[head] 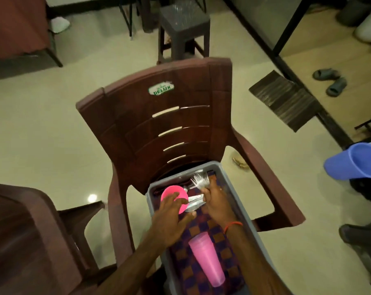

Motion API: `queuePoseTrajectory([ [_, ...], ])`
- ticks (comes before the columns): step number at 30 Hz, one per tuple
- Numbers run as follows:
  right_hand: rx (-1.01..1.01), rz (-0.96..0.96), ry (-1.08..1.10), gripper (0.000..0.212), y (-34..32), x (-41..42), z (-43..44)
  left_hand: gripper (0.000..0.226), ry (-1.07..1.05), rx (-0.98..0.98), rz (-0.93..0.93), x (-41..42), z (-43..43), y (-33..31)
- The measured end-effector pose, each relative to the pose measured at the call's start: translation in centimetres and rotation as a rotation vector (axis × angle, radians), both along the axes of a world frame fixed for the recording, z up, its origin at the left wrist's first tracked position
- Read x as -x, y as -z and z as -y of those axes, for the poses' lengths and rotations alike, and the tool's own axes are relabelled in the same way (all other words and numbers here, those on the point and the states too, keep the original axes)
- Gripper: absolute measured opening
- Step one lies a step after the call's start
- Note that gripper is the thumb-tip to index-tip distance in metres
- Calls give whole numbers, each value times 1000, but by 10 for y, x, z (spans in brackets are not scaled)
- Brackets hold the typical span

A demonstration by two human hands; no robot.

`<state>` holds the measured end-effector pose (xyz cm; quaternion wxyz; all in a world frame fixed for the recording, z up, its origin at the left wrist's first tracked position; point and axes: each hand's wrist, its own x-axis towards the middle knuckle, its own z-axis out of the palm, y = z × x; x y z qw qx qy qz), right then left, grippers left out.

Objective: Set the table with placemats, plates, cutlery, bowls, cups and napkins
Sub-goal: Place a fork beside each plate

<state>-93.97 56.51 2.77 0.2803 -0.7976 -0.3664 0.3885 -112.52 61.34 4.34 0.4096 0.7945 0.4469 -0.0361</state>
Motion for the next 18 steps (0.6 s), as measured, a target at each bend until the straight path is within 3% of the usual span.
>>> queuePoseTrajectory([
  [2,-10,-16,-13,16,-40,16,12,64,-32,95,80,-8,4,-31],
  [5,-39,-71,-20,18,-92,41,39,14,-131,216,276,-17,14,-76],
  [11,-28,-149,-56,19,-169,62,84,38,-218,328,525,-11,37,-134],
  [13,-34,-123,-84,15,-196,62,97,35,-191,373,592,-11,47,-158],
  [16,-43,-123,-96,38,-225,62,115,22,-149,475,651,-15,59,-186],
  [18,-40,-114,-52,41,-242,64,129,23,-104,557,656,-16,64,-202],
])
